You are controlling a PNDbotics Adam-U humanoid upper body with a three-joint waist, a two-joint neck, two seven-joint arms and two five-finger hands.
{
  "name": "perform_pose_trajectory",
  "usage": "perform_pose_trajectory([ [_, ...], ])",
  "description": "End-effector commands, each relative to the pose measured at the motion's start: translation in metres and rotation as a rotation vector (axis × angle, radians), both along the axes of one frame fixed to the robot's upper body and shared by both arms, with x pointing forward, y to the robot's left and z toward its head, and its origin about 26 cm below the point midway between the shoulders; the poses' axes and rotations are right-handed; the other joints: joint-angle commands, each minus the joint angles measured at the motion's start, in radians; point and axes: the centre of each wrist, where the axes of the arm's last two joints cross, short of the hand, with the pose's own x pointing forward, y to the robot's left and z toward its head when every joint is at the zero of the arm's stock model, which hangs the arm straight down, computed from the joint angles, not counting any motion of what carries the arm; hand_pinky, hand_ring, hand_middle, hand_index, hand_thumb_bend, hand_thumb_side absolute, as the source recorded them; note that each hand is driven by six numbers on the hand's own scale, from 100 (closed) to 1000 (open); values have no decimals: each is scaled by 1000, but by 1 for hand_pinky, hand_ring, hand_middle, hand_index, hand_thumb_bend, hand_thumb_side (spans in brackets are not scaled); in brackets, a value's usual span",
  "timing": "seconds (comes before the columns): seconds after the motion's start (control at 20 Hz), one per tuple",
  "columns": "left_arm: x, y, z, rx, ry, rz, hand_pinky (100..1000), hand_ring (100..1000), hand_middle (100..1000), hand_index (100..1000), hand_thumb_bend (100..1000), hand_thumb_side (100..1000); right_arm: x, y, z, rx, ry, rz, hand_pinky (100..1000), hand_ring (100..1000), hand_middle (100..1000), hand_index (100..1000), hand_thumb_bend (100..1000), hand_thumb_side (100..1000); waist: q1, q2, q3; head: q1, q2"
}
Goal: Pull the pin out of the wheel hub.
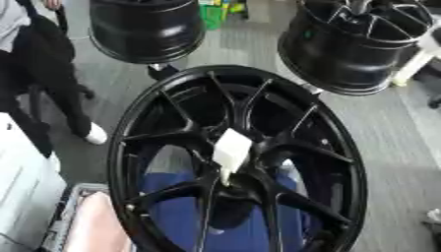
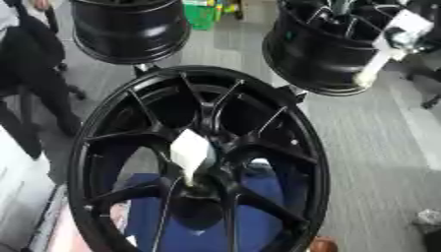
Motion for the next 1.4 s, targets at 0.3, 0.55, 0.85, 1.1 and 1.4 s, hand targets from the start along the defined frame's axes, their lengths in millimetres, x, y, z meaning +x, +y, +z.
perform_pose_trajectory([
  [0.3,-6,5,15,28,-47,24,681,644,587,732,500,563,-18,-68,16,-16,48,-116,911,918,871,918,357,409,10,-8,-7,7,-8],
  [0.55,-6,6,14,26,-46,29,682,645,588,733,501,565,-15,-92,29,2,14,-123,940,967,929,971,100,265,16,-12,-11,1,2],
  [0.85,-6,6,13,21,-47,32,682,645,587,732,500,564,-16,-93,44,-9,-158,-147,909,897,877,932,100,122,25,-12,-17,-6,3],
  [1.1,-6,6,12,20,-43,31,683,645,587,732,497,564,-17,-84,56,6,-361,-221,878,788,802,877,100,100,33,-13,-20,-7,6],
  [1.4,-5,4,13,25,-40,21,683,646,587,731,494,564,-14,-63,59,61,-475,-208,868,758,773,843,100,100,43,-11,-16,-13,6],
])
